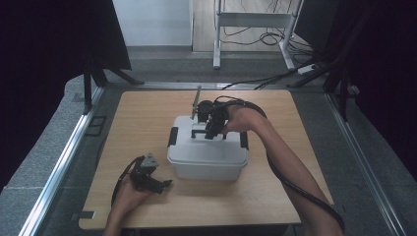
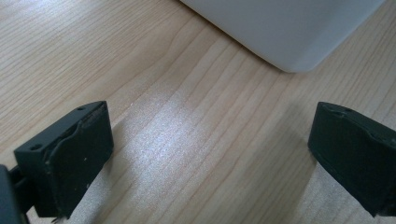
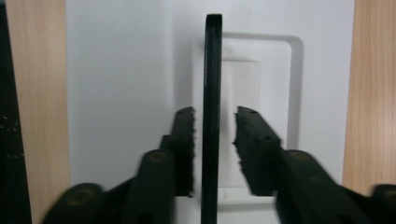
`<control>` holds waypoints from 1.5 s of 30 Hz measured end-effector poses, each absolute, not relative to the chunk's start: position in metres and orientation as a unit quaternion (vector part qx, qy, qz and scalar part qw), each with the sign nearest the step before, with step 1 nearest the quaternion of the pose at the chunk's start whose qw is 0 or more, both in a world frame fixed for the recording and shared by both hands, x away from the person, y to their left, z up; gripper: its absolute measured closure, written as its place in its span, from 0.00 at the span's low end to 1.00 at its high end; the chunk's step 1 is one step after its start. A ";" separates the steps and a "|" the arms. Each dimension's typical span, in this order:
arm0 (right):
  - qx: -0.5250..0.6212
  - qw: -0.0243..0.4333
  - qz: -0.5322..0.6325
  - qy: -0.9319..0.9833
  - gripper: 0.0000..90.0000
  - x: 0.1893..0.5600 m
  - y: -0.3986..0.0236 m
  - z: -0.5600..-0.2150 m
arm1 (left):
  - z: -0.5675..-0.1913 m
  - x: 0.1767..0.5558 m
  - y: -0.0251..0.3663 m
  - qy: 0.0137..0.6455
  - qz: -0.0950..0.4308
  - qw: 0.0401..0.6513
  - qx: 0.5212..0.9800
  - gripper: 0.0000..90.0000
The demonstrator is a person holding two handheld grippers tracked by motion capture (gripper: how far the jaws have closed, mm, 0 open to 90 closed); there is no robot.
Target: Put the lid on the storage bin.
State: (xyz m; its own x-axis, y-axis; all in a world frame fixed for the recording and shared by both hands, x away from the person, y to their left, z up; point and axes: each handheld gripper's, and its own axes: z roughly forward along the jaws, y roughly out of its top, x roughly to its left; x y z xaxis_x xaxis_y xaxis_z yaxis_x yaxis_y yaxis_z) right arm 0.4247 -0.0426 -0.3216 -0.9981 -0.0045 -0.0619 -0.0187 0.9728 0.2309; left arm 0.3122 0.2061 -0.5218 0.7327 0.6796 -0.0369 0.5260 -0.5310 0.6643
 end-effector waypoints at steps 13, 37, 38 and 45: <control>0.027 0.089 0.166 0.982 0.32 0.416 -0.088 -0.310 | -0.522 0.312 0.206 0.348 0.114 0.338 0.867 0.00; 0.132 0.120 0.223 0.958 0.14 0.417 -0.184 -0.311 | -0.522 0.311 0.206 0.351 0.114 0.338 0.866 0.01; 0.138 0.123 0.226 0.956 0.14 0.417 -0.189 -0.311 | -0.522 0.311 0.206 0.351 0.114 0.338 0.866 0.01; 0.181 0.141 0.251 0.940 0.11 0.413 -0.223 -0.316 | -0.522 0.311 0.206 0.351 0.115 0.338 0.866 0.01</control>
